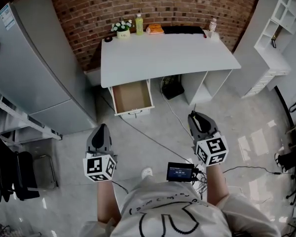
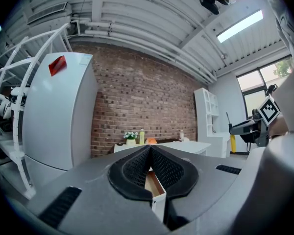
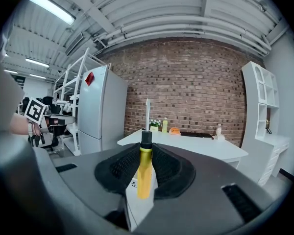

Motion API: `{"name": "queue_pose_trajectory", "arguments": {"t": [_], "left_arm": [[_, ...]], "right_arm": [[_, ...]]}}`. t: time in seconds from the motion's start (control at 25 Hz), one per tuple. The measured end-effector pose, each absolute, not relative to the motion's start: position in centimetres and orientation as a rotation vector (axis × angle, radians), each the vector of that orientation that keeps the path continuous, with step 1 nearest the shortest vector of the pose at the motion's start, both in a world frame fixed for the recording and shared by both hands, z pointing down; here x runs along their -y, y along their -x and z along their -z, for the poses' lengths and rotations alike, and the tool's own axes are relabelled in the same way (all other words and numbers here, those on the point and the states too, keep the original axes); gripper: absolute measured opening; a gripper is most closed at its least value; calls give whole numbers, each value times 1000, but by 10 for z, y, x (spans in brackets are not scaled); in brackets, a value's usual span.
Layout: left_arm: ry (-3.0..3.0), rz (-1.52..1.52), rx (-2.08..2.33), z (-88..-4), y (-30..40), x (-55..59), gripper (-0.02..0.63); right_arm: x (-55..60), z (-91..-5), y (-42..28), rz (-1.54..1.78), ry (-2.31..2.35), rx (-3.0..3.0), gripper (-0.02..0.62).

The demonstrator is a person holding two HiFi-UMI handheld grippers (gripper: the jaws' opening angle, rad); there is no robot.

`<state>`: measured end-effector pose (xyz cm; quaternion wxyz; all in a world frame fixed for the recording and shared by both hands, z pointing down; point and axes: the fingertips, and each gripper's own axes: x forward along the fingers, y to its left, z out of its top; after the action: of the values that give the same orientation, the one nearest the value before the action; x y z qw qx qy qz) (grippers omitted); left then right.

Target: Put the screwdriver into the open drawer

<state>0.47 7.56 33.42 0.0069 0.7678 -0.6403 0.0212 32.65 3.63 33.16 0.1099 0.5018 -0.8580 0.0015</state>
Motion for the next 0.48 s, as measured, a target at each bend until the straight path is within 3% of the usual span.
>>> {"name": "queue_pose_trajectory", "arguments": {"t": [0.48], "left_arm": [[-2369, -50, 1998, -344, 63, -14, 8]], "right_arm": [[27, -332, -251, -4, -1420, 2521, 74]]}}
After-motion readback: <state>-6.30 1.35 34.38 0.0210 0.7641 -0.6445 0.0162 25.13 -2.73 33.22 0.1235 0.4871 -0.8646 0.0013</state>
